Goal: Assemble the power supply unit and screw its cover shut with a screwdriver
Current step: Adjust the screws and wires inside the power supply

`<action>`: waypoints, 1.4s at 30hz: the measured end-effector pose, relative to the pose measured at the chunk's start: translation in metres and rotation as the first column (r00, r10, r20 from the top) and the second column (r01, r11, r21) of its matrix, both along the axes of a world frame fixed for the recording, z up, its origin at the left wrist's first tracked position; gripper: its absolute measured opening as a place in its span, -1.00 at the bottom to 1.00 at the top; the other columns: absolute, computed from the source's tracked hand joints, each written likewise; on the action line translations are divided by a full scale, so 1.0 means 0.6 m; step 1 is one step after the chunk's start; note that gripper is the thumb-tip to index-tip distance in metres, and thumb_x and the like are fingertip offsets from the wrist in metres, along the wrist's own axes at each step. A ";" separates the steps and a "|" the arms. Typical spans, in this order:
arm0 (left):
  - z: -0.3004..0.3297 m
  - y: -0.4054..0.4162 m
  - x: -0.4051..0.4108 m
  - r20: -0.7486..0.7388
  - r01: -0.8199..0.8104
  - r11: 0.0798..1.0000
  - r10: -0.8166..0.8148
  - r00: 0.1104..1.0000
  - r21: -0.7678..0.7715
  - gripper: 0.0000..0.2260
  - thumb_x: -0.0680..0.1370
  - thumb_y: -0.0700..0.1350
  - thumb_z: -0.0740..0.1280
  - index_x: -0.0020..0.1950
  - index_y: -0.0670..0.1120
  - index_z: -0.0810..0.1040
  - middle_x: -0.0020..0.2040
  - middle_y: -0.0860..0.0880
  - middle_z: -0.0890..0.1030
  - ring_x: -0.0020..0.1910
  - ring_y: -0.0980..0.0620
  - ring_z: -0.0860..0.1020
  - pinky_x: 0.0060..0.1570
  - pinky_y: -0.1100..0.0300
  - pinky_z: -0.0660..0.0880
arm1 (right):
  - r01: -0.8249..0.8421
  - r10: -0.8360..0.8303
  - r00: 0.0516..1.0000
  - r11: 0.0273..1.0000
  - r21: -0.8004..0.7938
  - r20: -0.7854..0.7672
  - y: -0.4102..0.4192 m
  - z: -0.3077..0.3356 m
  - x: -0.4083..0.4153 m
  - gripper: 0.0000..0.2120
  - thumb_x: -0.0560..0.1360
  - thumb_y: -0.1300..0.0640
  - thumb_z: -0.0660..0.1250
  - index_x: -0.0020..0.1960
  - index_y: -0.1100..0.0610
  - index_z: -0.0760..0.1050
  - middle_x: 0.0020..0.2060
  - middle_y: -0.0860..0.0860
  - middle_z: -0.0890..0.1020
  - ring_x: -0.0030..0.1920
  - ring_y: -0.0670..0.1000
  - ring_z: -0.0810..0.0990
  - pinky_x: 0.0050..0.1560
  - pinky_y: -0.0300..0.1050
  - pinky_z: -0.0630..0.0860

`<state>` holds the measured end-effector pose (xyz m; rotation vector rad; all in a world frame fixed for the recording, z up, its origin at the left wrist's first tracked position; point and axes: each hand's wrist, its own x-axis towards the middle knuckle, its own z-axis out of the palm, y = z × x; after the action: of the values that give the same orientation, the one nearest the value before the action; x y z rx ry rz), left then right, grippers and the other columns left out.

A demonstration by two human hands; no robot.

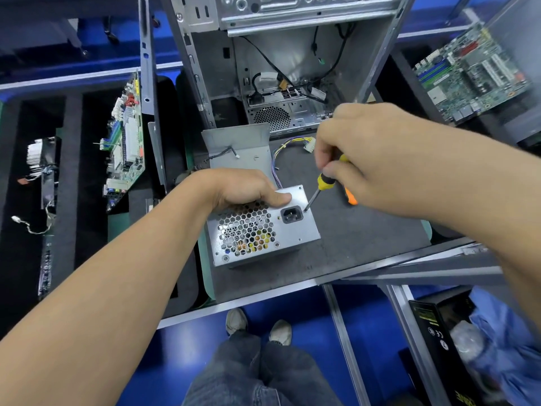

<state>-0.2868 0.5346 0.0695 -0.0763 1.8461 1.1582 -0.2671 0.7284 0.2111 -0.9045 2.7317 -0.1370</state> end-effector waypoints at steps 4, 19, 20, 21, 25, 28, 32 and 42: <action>0.001 0.002 0.000 -0.020 0.006 1.000 -0.006 1.000 -0.007 -0.60 0.59 0.02 0.38 -0.44 -0.04 0.59 -0.42 0.04 0.51 -0.42 0.05 0.42 -0.27 0.20 0.34 | 0.100 -0.071 0.977 0.986 0.135 -0.199 -0.005 -0.002 0.012 -0.68 0.55 -0.27 0.14 -0.05 -0.01 0.33 -0.31 -0.01 0.30 -0.20 0.17 0.39 -0.18 -0.02 0.34; -0.001 0.002 0.001 -0.032 -0.012 1.000 0.012 0.999 0.012 -0.55 0.60 -0.04 0.38 -0.51 -0.04 0.51 -0.49 0.04 0.45 -0.53 0.09 0.37 -0.48 0.30 0.31 | 0.037 -0.037 0.999 0.999 -0.002 0.031 0.002 0.005 0.000 -0.88 0.57 -0.03 0.27 -0.06 -0.04 0.34 -0.15 -0.10 0.36 -0.03 0.11 0.47 0.05 0.10 0.48; 0.000 0.002 0.001 -0.033 -0.013 1.000 0.013 0.999 0.010 -0.58 0.60 -0.04 0.38 -0.47 -0.04 0.53 -0.47 0.03 0.48 -0.50 0.08 0.40 -0.45 0.30 0.33 | 0.057 -0.055 0.998 0.997 0.055 -0.035 -0.001 0.005 0.000 -0.82 0.57 -0.12 0.23 -0.08 -0.04 0.34 -0.19 -0.06 0.39 -0.05 0.17 0.48 0.00 0.08 0.49; 0.001 0.002 0.001 -0.034 -0.010 1.000 0.010 0.999 0.007 -0.60 0.61 -0.04 0.37 -0.44 -0.04 0.54 -0.46 0.03 0.50 -0.48 0.08 0.41 -0.43 0.31 0.35 | 0.076 -0.064 0.992 0.991 0.109 -0.107 -0.003 0.003 0.003 -0.75 0.56 -0.22 0.17 -0.07 -0.04 0.34 -0.22 -0.02 0.38 -0.11 0.19 0.47 -0.08 0.05 0.47; 0.001 0.001 0.000 -0.041 -0.011 1.000 0.012 0.999 0.015 -0.51 0.61 -0.05 0.37 -0.54 -0.03 0.46 -0.52 0.07 0.43 -0.56 0.12 0.35 -0.50 0.34 0.29 | 0.031 -0.026 0.998 0.996 -0.080 0.061 0.003 0.003 0.008 -0.89 0.54 -0.02 0.24 -0.01 -0.04 0.33 -0.11 -0.09 0.34 -0.14 0.04 0.43 -0.04 0.08 0.47; -0.001 0.001 -0.001 -0.024 -0.021 0.999 0.021 0.999 0.029 -0.57 0.60 -0.06 0.38 -0.48 -0.04 0.49 -0.52 0.04 0.46 -0.59 0.11 0.37 -0.55 0.38 0.29 | 0.021 -0.021 0.999 1.000 -0.015 0.030 0.003 0.005 0.001 -0.89 0.57 0.06 0.26 -0.09 -0.03 0.34 -0.14 -0.11 0.36 -0.04 0.07 0.46 -0.02 0.01 0.43; -0.004 0.001 -0.002 -0.023 -0.008 0.999 0.008 1.000 0.033 -0.51 0.61 -0.05 0.37 -0.54 -0.03 0.51 -0.54 0.08 0.43 -0.61 0.14 0.35 -0.56 0.39 0.26 | 0.082 -0.067 0.992 0.986 0.145 -0.108 0.002 0.001 0.005 -0.73 0.58 -0.19 0.10 -0.03 0.01 0.33 -0.12 0.03 0.40 -0.15 0.15 0.44 -0.13 0.00 0.39; -0.013 -0.004 -0.007 -0.021 0.011 0.999 -0.010 1.000 0.045 -0.52 0.61 -0.03 0.38 -0.54 -0.02 0.49 -0.55 0.09 0.44 -0.62 0.14 0.35 -0.57 0.38 0.27 | 0.045 -0.047 0.998 0.998 0.051 0.042 0.006 0.006 0.006 -0.82 0.58 -0.08 0.22 0.02 -0.02 0.28 -0.06 0.00 0.39 -0.11 0.11 0.44 -0.02 0.09 0.49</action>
<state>-0.2912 0.5324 0.0616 -0.0289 1.8358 1.1969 -0.2637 0.7319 0.2148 -0.8158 2.7051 -0.0958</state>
